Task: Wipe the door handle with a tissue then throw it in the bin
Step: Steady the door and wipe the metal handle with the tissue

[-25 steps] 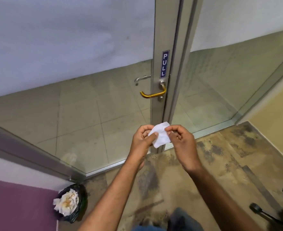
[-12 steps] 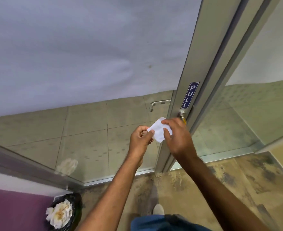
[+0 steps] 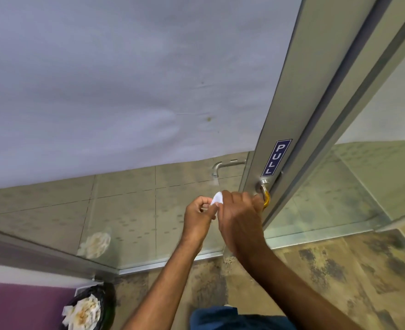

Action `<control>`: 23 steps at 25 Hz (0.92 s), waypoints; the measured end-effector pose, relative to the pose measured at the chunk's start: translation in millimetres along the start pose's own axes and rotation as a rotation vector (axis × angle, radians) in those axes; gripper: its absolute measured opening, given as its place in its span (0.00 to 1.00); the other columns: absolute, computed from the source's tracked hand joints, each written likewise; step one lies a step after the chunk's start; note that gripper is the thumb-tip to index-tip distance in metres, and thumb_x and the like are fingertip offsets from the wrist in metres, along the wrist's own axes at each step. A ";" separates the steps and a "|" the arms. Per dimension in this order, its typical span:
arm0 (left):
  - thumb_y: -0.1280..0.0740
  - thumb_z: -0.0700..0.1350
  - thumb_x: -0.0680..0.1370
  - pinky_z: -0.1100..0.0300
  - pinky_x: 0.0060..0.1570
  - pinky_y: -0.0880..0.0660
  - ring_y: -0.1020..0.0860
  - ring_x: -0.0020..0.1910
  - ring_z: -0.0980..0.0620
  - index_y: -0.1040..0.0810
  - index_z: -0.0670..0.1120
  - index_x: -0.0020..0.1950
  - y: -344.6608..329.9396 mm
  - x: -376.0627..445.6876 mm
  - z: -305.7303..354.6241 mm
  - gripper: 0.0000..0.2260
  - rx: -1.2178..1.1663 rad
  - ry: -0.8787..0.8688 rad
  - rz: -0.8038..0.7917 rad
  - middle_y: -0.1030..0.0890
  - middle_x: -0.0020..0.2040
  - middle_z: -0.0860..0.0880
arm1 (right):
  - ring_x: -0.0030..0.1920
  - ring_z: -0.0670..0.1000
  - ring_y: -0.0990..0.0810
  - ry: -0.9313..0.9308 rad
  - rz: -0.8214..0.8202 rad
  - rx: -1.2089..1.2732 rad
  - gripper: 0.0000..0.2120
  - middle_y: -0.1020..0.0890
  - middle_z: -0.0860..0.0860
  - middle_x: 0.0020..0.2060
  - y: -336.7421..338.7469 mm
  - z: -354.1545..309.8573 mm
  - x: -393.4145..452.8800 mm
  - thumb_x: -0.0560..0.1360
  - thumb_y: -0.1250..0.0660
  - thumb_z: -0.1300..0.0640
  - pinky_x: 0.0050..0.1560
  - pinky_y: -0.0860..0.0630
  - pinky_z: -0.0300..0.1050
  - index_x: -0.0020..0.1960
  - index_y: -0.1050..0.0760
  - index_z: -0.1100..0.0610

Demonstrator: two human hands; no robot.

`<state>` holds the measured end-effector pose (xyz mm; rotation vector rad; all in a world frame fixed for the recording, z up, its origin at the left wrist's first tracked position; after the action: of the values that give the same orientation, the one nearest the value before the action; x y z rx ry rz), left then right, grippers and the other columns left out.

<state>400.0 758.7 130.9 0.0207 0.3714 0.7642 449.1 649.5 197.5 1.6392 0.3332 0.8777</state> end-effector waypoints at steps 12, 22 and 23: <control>0.33 0.46 0.84 0.60 0.50 0.22 0.20 0.50 0.56 0.21 0.55 0.53 36.1 -38.0 94.1 0.04 0.321 -0.660 0.138 0.20 0.51 0.60 | 0.44 0.57 0.22 -0.103 -0.241 -0.085 0.13 0.21 0.55 0.41 -4.2 -20.3 7.6 0.83 0.47 0.54 0.59 0.27 0.55 0.53 0.27 0.59; 0.28 0.38 0.76 0.35 0.80 0.39 0.33 0.77 0.39 0.19 0.44 0.58 47.4 -66.3 212.1 0.12 0.739 -1.456 0.530 0.23 0.74 0.40 | 0.41 0.57 0.22 -0.154 -0.268 -0.010 0.16 0.25 0.53 0.35 -22.9 -9.3 21.6 0.86 0.43 0.47 0.59 0.32 0.60 0.51 0.22 0.57; 0.28 0.38 0.76 0.36 0.81 0.42 0.34 0.78 0.38 0.19 0.45 0.59 49.9 -62.7 217.1 0.12 0.751 -1.476 0.549 0.24 0.75 0.39 | 0.41 0.57 0.22 -0.170 -0.163 0.000 0.17 0.24 0.54 0.35 -19.7 -7.5 15.8 0.85 0.42 0.47 0.60 0.30 0.59 0.50 0.22 0.58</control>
<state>398.0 777.3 361.6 1.3634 -0.8182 0.9054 459.3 670.3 185.2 1.6493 0.3428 0.6122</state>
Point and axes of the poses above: each hand's wrist, its own x-axis towards the middle knuckle, its own y-axis out of the back of the hand, z = x × y, the point moved 5 cm from there along x, towards the middle knuckle
